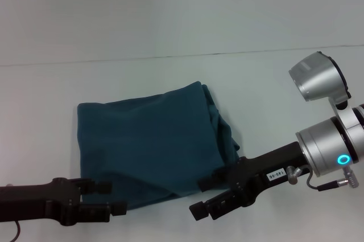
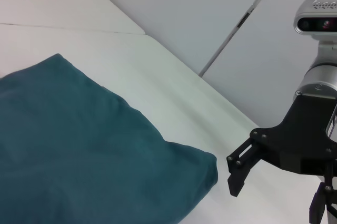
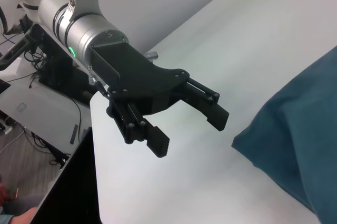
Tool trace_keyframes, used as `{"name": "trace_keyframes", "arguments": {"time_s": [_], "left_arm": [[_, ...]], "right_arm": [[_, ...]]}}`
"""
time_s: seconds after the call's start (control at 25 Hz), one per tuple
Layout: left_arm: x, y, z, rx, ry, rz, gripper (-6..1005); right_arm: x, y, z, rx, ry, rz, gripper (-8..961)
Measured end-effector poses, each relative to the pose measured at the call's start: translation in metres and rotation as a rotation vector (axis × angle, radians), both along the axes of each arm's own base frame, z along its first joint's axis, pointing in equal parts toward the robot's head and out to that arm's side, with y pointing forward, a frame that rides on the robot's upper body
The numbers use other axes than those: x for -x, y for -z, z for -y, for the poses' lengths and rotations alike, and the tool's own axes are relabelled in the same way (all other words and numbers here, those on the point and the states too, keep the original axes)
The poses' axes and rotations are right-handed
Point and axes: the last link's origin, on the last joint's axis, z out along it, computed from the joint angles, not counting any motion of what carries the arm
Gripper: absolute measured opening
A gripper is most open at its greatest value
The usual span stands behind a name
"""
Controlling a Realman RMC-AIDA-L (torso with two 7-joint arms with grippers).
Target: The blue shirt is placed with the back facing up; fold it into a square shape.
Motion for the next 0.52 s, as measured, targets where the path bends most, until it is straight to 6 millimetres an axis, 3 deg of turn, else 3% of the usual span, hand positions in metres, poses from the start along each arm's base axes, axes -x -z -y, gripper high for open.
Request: {"name": "trace_keyframes", "arguments": {"time_s": [0.52], "left_arm": [[0.0,-0.0005,-0.0001,-0.001,0.0,0.001,870]], "right_arm": [[0.0014,-0.0006,-0.0012,0.001,0.001,0.001,924]]}}
